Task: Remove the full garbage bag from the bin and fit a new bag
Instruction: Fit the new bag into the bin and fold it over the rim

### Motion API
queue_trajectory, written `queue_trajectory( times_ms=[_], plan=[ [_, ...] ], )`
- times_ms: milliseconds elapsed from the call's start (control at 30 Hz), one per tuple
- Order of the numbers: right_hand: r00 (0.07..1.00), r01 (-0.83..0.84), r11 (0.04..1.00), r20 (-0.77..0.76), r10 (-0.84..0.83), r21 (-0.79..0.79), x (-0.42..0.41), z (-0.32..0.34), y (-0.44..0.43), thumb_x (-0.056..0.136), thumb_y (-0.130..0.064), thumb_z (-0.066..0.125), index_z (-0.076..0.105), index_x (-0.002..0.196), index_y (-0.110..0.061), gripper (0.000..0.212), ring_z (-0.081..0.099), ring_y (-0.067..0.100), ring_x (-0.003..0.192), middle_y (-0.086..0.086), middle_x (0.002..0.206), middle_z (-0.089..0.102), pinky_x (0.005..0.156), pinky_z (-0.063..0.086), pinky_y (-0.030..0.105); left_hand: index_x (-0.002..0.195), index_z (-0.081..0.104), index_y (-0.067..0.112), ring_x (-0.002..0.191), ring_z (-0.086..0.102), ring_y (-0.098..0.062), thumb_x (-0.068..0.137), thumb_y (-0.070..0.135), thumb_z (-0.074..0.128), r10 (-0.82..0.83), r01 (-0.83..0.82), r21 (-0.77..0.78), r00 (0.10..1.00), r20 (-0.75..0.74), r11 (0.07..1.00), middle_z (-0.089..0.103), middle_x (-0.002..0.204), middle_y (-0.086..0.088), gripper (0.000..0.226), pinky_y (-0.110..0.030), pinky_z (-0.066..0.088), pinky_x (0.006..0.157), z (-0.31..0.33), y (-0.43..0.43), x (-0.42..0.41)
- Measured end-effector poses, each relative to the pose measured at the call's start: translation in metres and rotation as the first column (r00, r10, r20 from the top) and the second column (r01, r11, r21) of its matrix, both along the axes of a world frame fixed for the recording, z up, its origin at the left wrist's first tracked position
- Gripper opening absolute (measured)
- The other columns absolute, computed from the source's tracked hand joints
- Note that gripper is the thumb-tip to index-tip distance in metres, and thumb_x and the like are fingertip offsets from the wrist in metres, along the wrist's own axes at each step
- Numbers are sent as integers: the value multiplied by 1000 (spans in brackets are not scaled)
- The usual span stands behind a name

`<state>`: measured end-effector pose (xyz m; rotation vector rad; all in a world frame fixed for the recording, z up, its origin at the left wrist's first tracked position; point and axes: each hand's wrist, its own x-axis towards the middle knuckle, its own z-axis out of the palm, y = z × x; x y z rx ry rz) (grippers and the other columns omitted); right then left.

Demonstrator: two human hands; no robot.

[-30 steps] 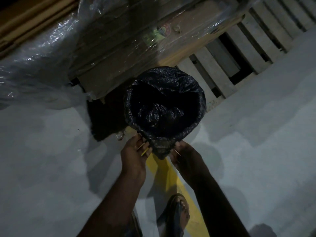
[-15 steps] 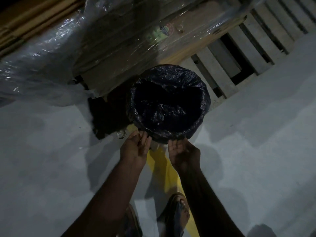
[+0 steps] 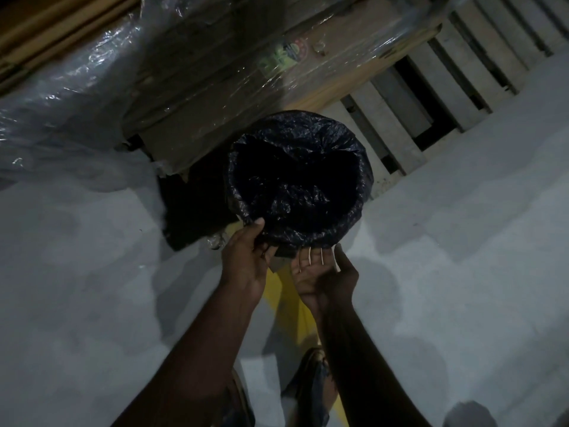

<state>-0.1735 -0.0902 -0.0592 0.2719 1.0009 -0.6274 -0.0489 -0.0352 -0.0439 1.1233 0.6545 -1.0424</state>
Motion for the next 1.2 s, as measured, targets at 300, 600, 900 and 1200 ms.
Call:
queue_trajectory(
  times_ms=[300,600,900,1200],
  plan=[
    [872,-459,881,-247,422,-114,-11,-19,-17,90,-22,54,67,117,-8,33,66,30,106,12,110,71,94,51,39,113,65,4,104,73,-29,98,-1,56,-138,142,-105,989,44,984,77,108,-13,19,-38,65,82,-17,5,4],
    [330,-477,824,-932,-153,-304,-48,15,-60,102,-14,58,66,115,-13,16,68,27,100,9,112,71,86,57,38,126,60,5,113,57,-36,95,27,74,-575,-215,635,283,767,742,57,121,-18,40,-49,49,101,19,15,20],
    [237,-966,-91,-970,45,-241,77,34,-134,97,-14,60,77,99,-17,17,72,13,90,-1,95,77,86,55,17,126,64,6,123,59,-42,100,11,56,-757,380,922,-581,299,72,59,132,-20,28,-49,50,101,10,-112,69],
    [-17,-997,56,-852,523,54,94,-20,-179,97,-16,70,65,117,-7,22,68,32,93,16,110,71,77,61,45,161,28,9,141,42,-45,100,27,61,-421,-69,894,-864,-275,-442,38,155,-28,71,-52,38,116,-62,-124,108]
  ],
)
